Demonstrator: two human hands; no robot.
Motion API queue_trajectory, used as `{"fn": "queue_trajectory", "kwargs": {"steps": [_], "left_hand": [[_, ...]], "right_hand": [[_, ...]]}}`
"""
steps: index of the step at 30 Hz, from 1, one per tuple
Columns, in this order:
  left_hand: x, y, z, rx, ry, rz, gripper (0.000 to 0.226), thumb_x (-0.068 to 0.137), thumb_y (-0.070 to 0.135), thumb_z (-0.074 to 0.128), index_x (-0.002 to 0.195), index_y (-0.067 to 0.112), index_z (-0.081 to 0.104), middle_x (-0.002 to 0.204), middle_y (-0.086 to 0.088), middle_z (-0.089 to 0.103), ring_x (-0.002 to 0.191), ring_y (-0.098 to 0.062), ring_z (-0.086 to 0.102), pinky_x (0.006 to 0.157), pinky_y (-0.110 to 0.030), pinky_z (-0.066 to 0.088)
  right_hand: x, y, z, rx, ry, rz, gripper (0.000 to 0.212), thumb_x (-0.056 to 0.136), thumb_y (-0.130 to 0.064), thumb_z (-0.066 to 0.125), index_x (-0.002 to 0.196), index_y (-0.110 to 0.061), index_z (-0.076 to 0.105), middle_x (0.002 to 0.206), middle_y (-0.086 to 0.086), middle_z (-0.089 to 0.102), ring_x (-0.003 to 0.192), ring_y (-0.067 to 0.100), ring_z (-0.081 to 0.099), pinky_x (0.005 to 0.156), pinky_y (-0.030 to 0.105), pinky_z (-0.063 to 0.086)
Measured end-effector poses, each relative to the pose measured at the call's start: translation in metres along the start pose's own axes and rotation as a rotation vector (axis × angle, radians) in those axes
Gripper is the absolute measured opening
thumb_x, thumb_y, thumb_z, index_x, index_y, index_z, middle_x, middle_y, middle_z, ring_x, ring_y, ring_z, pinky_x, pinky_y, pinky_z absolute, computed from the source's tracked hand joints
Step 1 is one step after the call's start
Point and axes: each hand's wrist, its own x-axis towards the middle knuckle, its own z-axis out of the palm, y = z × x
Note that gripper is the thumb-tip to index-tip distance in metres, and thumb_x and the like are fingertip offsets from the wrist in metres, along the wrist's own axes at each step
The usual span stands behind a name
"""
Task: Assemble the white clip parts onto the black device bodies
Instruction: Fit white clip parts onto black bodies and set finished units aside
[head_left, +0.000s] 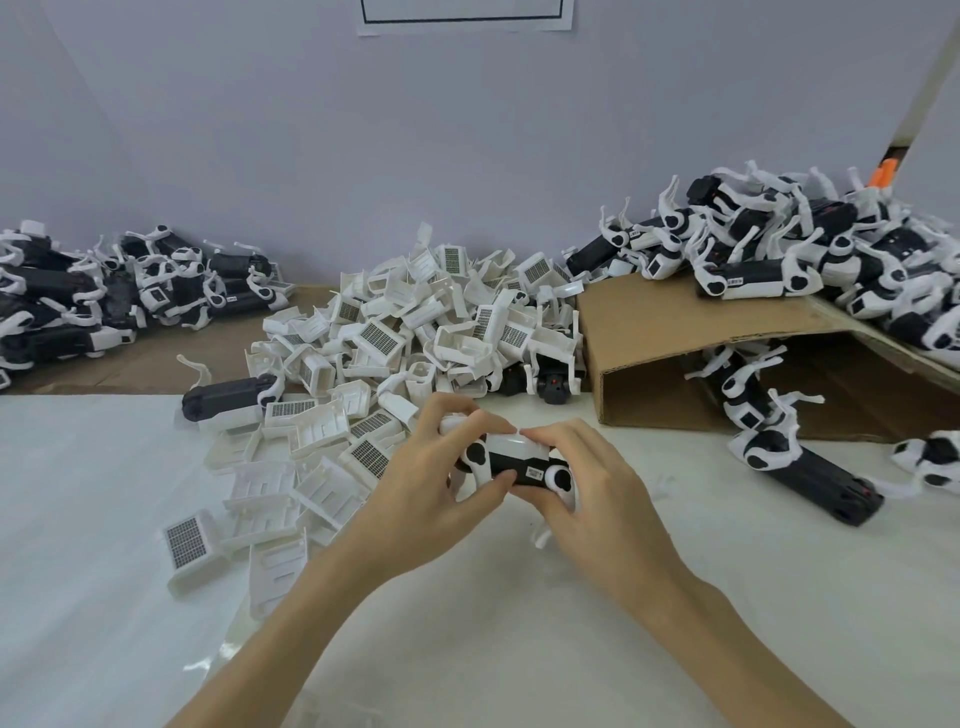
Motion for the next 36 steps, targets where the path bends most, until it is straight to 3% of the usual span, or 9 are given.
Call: {"fn": "queue_trajectory", "kwargs": {"steps": [8, 13, 17, 21, 23, 25, 28, 33, 36], "left_hand": [[-0.002, 0.002, 0.004, -0.027, 0.013, -0.012, 0.035, 0.097, 0.037, 0.074, 0.130, 0.039, 0.062, 0.129, 0.010, 0.042, 0.097, -0.010, 0.057, 0.070, -0.018, 0.050], [-0.002, 0.006, 0.003, -0.059, 0.012, -0.024, 0.032, 0.097, 0.034, 0.075, 0.128, 0.033, 0.066, 0.128, 0.009, 0.044, 0.079, -0.024, 0.061, 0.068, -0.030, 0.055], [0.000, 0.009, -0.010, -0.080, -0.068, 0.047, 0.035, 0.097, 0.028, 0.076, 0.130, 0.034, 0.065, 0.147, 0.005, 0.038, 0.125, -0.016, 0.055, 0.093, -0.028, 0.053], [0.001, 0.010, -0.015, -0.061, -0.124, 0.177, 0.043, 0.098, 0.023, 0.076, 0.137, 0.031, 0.060, 0.156, 0.000, 0.032, 0.156, -0.026, 0.025, 0.121, -0.043, 0.034], [-0.001, 0.009, -0.013, -0.180, -0.139, 0.093, 0.060, 0.099, 0.039, 0.072, 0.152, 0.037, 0.041, 0.153, 0.005, 0.039, 0.151, -0.020, 0.037, 0.118, -0.043, 0.039], [-0.004, 0.010, -0.008, -0.335, -0.133, -0.062, 0.067, 0.099, 0.063, 0.060, 0.156, 0.049, 0.026, 0.131, 0.017, 0.058, 0.127, -0.009, 0.058, 0.102, -0.037, 0.049], [-0.004, 0.012, 0.001, -0.300, 0.017, -0.106, 0.047, 0.097, 0.081, 0.038, 0.137, 0.056, 0.035, 0.085, 0.019, 0.066, 0.077, -0.006, 0.064, 0.069, -0.018, 0.047], [-0.003, 0.007, 0.005, -0.260, 0.061, -0.077, 0.024, 0.103, 0.072, 0.031, 0.116, 0.053, 0.039, 0.079, 0.005, 0.055, 0.060, -0.008, 0.048, 0.055, -0.019, 0.039], [-0.001, 0.008, 0.005, -0.259, 0.048, -0.104, 0.019, 0.104, 0.064, 0.034, 0.114, 0.049, 0.041, 0.074, 0.002, 0.054, 0.056, -0.010, 0.046, 0.051, -0.027, 0.039]], "right_hand": [[0.005, -0.001, -0.006, 0.051, 0.005, 0.036, 0.041, 0.081, -0.021, 0.090, 0.116, -0.012, 0.069, 0.106, -0.005, 0.064, 0.099, 0.015, 0.063, 0.082, 0.021, 0.051], [0.005, 0.000, -0.007, 0.029, -0.003, 0.004, 0.044, 0.083, -0.028, 0.088, 0.119, -0.015, 0.068, 0.109, -0.006, 0.065, 0.099, 0.013, 0.064, 0.082, 0.025, 0.053], [0.004, 0.005, -0.011, 0.385, -0.229, 0.172, 0.042, 0.091, -0.034, 0.080, 0.122, -0.028, 0.053, 0.119, -0.013, 0.064, 0.108, 0.007, 0.066, 0.091, 0.027, 0.055], [0.002, 0.005, -0.012, 0.653, -0.219, 0.216, 0.027, 0.094, -0.039, 0.071, 0.109, -0.026, 0.052, 0.093, -0.010, 0.067, 0.081, 0.015, 0.065, 0.072, 0.032, 0.053], [0.003, 0.002, -0.009, 0.624, -0.178, 0.202, 0.029, 0.095, -0.035, 0.074, 0.116, -0.029, 0.055, 0.104, -0.009, 0.075, 0.089, 0.016, 0.072, 0.075, 0.032, 0.059], [0.002, 0.000, -0.005, 0.559, -0.153, 0.187, 0.030, 0.099, -0.032, 0.072, 0.127, -0.032, 0.061, 0.111, -0.014, 0.075, 0.099, 0.013, 0.073, 0.082, 0.029, 0.060], [0.001, -0.006, -0.003, 0.502, -0.121, 0.155, 0.030, 0.102, -0.031, 0.067, 0.132, -0.030, 0.068, 0.108, -0.016, 0.076, 0.095, 0.012, 0.073, 0.079, 0.024, 0.056], [0.003, -0.010, -0.006, 0.620, -0.186, 0.206, 0.023, 0.098, -0.039, 0.061, 0.117, -0.046, 0.073, 0.104, -0.005, 0.079, 0.098, 0.021, 0.074, 0.089, 0.045, 0.060], [0.001, -0.011, -0.005, 0.614, -0.127, 0.207, 0.024, 0.099, -0.029, 0.070, 0.119, -0.042, 0.070, 0.107, -0.012, 0.077, 0.101, 0.017, 0.074, 0.087, 0.040, 0.061]]}}
